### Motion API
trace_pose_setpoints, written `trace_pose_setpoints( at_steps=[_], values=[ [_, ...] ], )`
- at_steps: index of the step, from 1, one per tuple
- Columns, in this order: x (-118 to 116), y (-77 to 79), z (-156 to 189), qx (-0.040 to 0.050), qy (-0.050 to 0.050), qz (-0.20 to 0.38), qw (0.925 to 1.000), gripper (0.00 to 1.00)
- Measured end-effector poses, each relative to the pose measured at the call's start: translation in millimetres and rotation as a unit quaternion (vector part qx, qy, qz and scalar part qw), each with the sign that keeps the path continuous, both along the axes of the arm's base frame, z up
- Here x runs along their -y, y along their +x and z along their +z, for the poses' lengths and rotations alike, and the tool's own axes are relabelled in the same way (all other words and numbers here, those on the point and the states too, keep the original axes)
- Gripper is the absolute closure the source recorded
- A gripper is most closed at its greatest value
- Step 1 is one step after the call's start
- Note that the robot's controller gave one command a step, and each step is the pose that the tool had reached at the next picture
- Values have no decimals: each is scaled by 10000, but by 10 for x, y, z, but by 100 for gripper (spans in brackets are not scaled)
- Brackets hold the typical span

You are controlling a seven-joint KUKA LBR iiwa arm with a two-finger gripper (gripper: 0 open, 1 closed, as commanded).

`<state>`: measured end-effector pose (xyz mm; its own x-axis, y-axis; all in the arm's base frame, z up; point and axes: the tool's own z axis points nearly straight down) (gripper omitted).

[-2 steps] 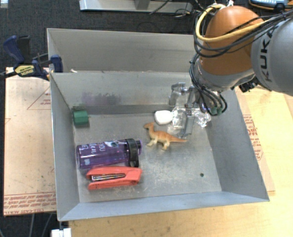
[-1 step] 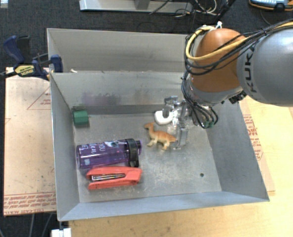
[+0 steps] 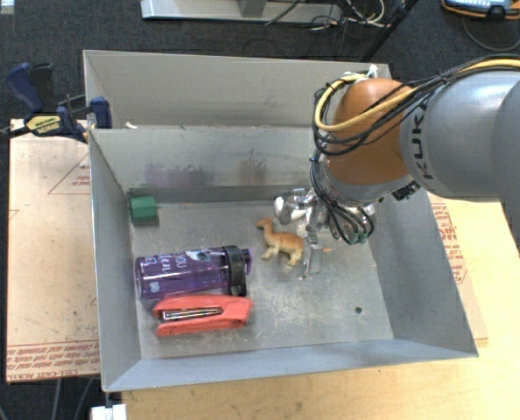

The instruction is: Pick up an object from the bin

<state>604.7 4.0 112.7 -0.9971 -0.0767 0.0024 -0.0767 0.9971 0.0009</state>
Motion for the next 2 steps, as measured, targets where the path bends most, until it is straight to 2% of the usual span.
trace_pose_setpoints(
  at_steps=[1, 2],
  values=[
    [-42, 27, -16, 18, 5, -54, 10000, 0],
    [-134, 40, -331, 33, 3, 135, 9999, 0]
  ],
)
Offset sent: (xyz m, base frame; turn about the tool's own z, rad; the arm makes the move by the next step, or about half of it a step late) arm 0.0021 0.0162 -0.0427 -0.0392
